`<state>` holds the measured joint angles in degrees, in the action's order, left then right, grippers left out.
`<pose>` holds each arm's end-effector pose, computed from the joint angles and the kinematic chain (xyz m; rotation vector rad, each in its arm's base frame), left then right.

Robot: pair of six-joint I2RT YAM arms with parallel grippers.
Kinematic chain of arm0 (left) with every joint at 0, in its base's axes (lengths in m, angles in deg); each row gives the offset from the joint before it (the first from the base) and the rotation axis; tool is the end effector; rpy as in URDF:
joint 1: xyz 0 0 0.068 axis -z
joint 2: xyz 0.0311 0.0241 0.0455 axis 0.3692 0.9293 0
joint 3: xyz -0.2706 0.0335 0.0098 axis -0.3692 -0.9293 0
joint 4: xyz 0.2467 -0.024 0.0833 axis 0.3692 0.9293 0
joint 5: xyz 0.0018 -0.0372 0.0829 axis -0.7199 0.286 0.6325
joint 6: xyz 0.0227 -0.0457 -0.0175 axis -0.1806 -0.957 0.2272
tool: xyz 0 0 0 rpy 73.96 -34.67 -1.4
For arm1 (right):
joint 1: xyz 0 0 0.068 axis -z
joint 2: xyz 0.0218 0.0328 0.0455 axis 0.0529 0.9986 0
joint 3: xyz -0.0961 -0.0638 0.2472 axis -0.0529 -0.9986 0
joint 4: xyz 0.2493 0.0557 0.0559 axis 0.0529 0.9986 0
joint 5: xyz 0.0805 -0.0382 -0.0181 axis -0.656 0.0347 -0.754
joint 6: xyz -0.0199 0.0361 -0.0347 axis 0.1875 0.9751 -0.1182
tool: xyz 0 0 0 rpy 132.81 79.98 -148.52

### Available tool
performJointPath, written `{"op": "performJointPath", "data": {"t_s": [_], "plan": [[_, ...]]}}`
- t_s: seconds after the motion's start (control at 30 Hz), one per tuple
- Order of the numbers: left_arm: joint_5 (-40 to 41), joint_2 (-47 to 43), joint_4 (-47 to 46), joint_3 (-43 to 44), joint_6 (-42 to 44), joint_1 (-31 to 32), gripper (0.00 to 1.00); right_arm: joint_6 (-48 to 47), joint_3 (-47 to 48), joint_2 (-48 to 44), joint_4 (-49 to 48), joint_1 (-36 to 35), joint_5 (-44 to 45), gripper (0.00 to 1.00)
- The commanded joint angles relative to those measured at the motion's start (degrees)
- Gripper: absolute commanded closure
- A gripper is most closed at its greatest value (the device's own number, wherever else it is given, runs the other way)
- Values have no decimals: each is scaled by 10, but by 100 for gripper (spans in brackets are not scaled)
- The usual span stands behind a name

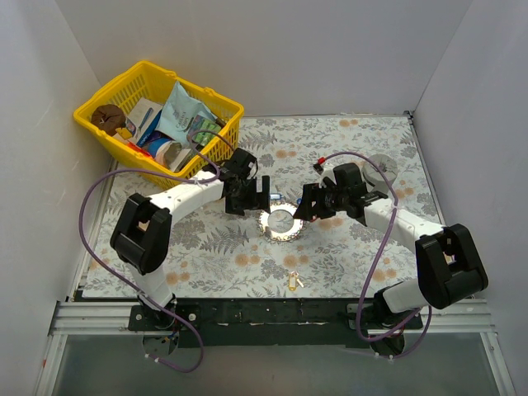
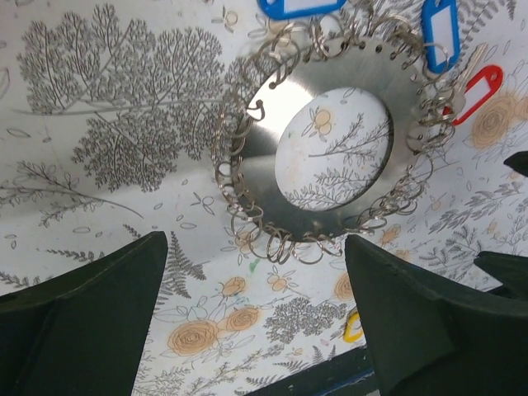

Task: Put the keys on the keyring

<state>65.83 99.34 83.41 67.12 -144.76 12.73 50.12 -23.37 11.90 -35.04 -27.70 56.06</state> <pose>0.2985 -0.2098 0.2168 -0.8124 2.7842 -0.6180 0.2609 0.1355 0.2077 -0.3811 2.3336 0.8373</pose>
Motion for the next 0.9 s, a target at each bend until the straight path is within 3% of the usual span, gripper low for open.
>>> {"op": "performJointPath", "data": {"t_s": [0.0, 0.4, 0.63, 0.87], "plan": [[-30, -66, -38, -38, -36, 2, 10, -5, 8, -3, 0, -5, -19, 26], [-11, -96, -73, -118, -129, -3, 7, -17, 102, 70, 51, -59, 31, 25], [-47, -113, -111, -174, -176, -42, 8, 27, 136, 95, 31, -57, 14, 25], [-56, -96, -121, -162, -172, -44, 9, 54, 127, 86, 31, -21, 10, 25]]}}
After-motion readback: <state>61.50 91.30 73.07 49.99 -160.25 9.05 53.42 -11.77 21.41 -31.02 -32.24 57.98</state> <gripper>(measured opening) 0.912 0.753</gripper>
